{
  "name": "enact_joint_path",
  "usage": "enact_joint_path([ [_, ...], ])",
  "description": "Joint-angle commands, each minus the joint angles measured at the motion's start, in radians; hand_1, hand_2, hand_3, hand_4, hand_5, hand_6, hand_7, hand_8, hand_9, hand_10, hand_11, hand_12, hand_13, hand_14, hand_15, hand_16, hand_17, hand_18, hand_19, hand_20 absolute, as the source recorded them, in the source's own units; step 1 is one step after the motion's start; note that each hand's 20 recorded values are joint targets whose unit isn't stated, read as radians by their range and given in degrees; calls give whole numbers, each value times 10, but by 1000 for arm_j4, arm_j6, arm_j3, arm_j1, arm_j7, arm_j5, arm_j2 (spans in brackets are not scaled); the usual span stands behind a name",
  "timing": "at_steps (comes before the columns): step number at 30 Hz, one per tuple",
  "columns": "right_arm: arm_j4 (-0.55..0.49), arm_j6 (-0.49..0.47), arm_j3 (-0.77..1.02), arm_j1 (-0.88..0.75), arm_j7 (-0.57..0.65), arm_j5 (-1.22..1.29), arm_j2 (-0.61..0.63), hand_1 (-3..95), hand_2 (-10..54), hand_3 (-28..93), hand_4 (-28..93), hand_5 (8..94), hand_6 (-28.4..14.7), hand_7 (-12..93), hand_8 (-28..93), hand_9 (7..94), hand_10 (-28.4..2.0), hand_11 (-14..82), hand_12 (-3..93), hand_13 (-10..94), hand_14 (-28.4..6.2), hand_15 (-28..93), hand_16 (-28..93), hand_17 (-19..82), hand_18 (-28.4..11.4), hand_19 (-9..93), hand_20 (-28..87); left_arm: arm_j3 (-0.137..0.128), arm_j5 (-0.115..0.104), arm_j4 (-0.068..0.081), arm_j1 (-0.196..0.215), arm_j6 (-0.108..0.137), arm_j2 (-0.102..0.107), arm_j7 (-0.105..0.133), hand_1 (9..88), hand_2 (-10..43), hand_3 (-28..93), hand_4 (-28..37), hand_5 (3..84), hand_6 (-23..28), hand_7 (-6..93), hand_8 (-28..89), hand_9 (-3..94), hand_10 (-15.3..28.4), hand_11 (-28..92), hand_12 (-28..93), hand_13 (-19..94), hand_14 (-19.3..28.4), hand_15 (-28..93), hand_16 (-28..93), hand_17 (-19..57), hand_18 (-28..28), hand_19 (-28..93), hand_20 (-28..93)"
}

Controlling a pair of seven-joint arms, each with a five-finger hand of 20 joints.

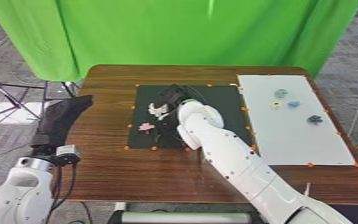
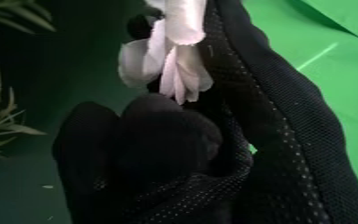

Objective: Arrange flowers

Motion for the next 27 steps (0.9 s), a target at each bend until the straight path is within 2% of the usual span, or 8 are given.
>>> enact_joint_path([
  [1, -24, 2, -5, 14, -3, 14, -10, 545, -95, 637, -160, 641, 51, 165, -83, 709, -130, 96, 132, 937, -7, 603, 242, 684, -101, 932, 558, 9, 1, 9, -7, -19, -11, -13, 205, -29, 657, -228, 498, 30, 151, -61, 441, 134, 158, 109, 290, 152, 71, 22, 16, 103, 17, 137],
  [4, -32, -23, 1, 13, 1, 20, -5, 530, -95, 651, -160, 624, 56, 165, -122, 696, -132, 93, 131, 937, -7, 599, 244, 683, -102, 932, 558, 7, 2, 8, -5, -23, -11, -15, 206, -28, 655, -228, 499, 30, 151, -62, 441, 134, 158, 109, 290, 152, 71, 23, 16, 103, 17, 137],
  [14, -41, -88, 10, 19, 14, -11, 18, 520, -95, 648, -163, 604, 61, 168, -134, 662, -150, 85, 124, 937, -9, 580, 250, 673, -102, 932, 542, 2, 2, 6, 1, -23, -12, -18, 206, -29, 656, -226, 498, 30, 150, -61, 441, 135, 158, 109, 291, 153, 71, 24, 15, 104, 17, 137],
  [17, -46, -140, 22, 23, 24, -12, 22, 517, -95, 649, -164, 602, 60, 168, -135, 651, -156, 83, 121, 937, -9, 569, 254, 671, -100, 932, 530, -2, 1, 3, 8, -21, -14, -16, 207, -28, 656, -226, 497, 30, 151, -61, 441, 135, 158, 109, 291, 153, 71, 24, 15, 104, 17, 137],
  [23, -57, -238, 36, 35, 34, -30, 42, 493, -95, 651, -169, 562, 66, 160, -134, 595, -178, 71, 103, 936, -12, 519, 264, 658, -93, 932, 451, -5, 6, 2, 10, -21, -15, -15, 215, -29, 654, -223, 507, 10, 161, -65, 441, 134, 158, 110, 291, 154, 71, 26, 15, 104, 16, 137],
  [27, -64, -269, 40, 45, 39, -25, 63, 480, -95, 644, -169, 531, 67, 153, -131, 547, -192, 62, 98, 930, -17, 505, 271, 646, -98, 932, 429, -11, 7, -4, 21, -19, -17, -16, 220, -31, 653, -220, 515, 0, 163, -70, 441, 133, 158, 110, 292, 155, 72, 27, 15, 104, 15, 137],
])
